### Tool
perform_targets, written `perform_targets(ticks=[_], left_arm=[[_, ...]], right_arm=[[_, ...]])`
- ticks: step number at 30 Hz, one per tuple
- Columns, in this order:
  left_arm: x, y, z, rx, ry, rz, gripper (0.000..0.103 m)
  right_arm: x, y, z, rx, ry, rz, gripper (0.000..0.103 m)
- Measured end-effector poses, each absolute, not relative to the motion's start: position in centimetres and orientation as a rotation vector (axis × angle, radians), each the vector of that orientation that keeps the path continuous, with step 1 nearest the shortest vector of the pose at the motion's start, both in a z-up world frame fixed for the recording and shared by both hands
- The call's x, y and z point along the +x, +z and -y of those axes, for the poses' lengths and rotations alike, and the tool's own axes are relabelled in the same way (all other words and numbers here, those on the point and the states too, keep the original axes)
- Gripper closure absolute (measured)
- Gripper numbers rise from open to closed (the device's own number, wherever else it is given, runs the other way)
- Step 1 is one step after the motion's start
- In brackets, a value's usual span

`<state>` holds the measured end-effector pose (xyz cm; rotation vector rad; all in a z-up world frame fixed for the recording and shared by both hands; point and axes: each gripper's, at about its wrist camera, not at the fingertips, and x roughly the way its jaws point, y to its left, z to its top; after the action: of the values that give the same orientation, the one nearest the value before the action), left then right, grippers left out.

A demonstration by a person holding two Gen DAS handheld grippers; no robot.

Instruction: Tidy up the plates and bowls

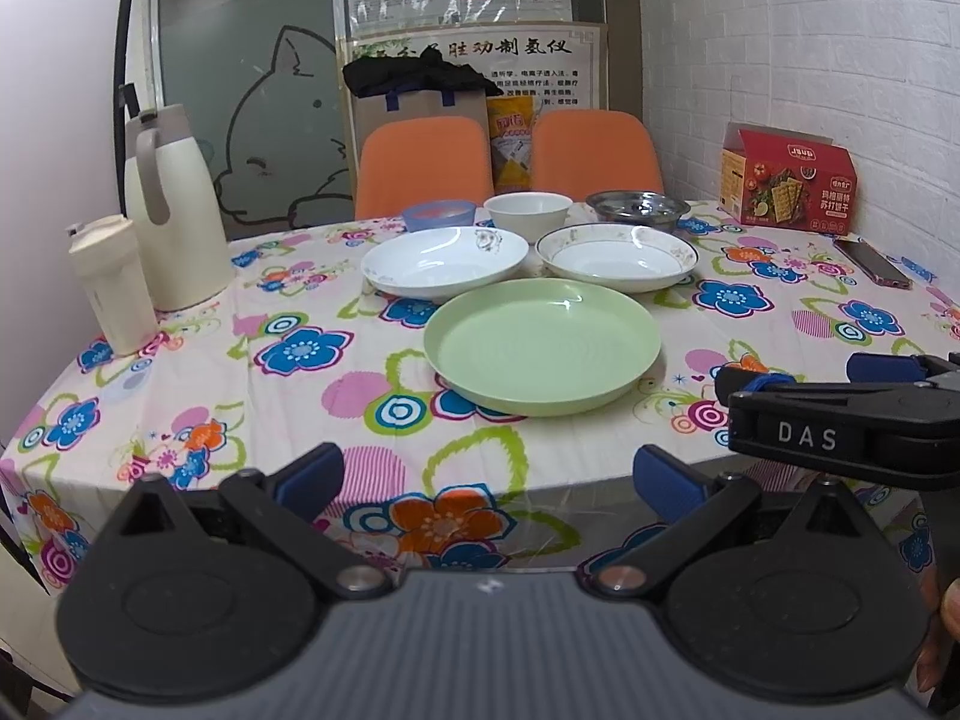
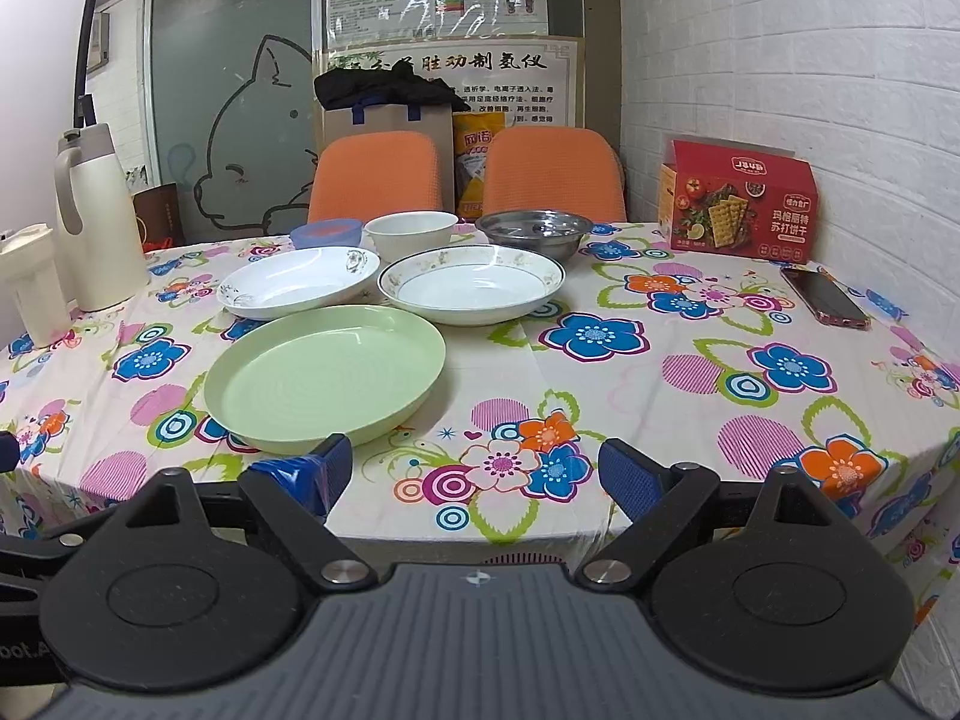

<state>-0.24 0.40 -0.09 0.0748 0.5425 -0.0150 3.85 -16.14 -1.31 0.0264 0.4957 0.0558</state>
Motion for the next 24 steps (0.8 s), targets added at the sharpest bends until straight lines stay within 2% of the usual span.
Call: perform_targets(ticks=[24], left_arm=[[-0.19,0.01,-0.43,0.074,-0.01,-0.544,0.001]], right_arm=[[3.84,-1.38,15.65,0.014,0.066,-0.498,0.027]])
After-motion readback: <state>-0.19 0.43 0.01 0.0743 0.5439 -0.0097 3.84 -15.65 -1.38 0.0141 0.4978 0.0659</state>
